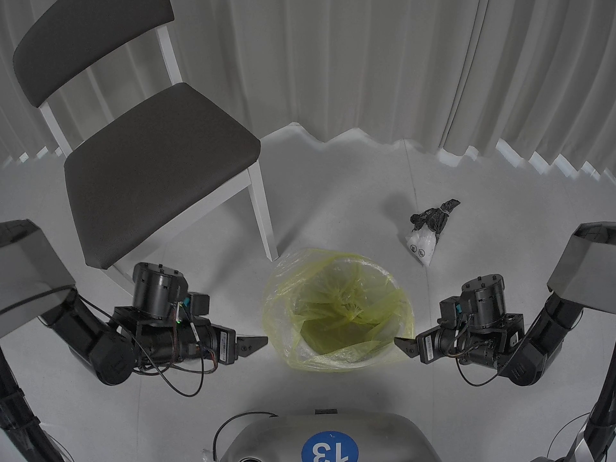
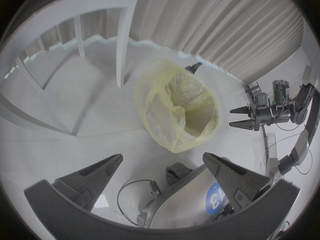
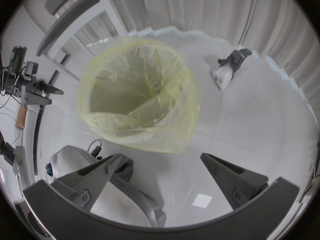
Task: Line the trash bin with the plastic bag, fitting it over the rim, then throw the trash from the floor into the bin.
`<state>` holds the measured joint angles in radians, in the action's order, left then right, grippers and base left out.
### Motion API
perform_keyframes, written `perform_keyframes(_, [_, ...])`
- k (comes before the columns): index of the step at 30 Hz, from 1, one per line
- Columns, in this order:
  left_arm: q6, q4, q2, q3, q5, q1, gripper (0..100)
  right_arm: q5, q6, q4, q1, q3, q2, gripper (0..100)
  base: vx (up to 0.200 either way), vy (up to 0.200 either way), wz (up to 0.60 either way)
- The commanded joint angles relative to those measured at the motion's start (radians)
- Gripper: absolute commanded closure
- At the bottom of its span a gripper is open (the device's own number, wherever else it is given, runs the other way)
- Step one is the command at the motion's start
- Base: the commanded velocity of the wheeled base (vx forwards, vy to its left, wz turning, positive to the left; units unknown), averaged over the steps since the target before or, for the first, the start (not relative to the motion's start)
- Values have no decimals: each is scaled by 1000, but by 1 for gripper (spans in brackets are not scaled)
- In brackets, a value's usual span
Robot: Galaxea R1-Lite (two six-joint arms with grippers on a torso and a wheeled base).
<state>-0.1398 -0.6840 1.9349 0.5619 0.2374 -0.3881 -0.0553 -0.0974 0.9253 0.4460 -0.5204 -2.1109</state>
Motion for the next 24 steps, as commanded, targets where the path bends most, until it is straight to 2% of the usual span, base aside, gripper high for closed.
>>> perform_keyframes(1, [-32, 0, -103, 33, -9, 25, 0, -5, 8, 47, -32, 11, 9, 0, 0, 0, 0])
perform_keyframes(8, [-67, 3, -117, 62, -32, 17, 0, 0, 84, 95, -90, 10, -3, 0, 0, 0, 0])
perform_keyframes(12, [-95, 17, -19, 182, -86, -6, 0, 5, 90, 112, -115, 28, -6, 0, 0, 0, 0])
perform_keyframes(19, [-93, 182, 167, 435, -90, -28, 0, 6, 90, 141, -124, 30, 0, 0, 0, 0, 0])
perform_keyframes(24, [-84, 210, 299, 569, -129, -21, 0, 6, 90, 141, -127, 31, 2, 0, 0, 0, 0])
